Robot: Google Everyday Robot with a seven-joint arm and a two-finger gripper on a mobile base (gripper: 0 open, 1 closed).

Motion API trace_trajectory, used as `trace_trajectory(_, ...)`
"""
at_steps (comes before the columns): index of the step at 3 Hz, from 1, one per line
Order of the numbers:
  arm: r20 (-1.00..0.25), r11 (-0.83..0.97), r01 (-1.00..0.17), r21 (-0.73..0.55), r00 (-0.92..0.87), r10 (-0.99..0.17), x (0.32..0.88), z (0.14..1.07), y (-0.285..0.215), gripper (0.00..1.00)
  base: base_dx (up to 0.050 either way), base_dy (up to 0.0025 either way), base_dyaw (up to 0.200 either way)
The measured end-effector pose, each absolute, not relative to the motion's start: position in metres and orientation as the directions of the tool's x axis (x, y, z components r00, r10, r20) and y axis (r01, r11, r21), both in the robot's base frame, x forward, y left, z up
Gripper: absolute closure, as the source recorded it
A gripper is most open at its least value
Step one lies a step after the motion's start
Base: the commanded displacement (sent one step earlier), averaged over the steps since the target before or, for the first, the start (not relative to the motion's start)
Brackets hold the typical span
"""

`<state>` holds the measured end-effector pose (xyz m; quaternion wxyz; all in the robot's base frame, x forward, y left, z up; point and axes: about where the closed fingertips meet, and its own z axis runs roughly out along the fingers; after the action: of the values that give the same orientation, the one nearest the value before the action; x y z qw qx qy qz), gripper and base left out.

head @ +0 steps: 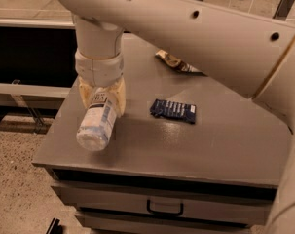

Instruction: Move blue plastic bottle near rxbar blueberry

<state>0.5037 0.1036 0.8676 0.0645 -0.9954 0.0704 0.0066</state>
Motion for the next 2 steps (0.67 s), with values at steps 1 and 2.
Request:
trace_trajectory(1, -0.005, -0.967, -0.192, -0.168, 0.981, -0.194, 0.524, 0.881, 0.087, 1.00, 0.000, 0.00000, 0.000)
trace_trajectory(2, -0.018, -0.936, -0.277, -0.217, 0.960, -0.280, 0.541, 0.883, 0.063, 1.00, 0.000, 0.00000, 0.000)
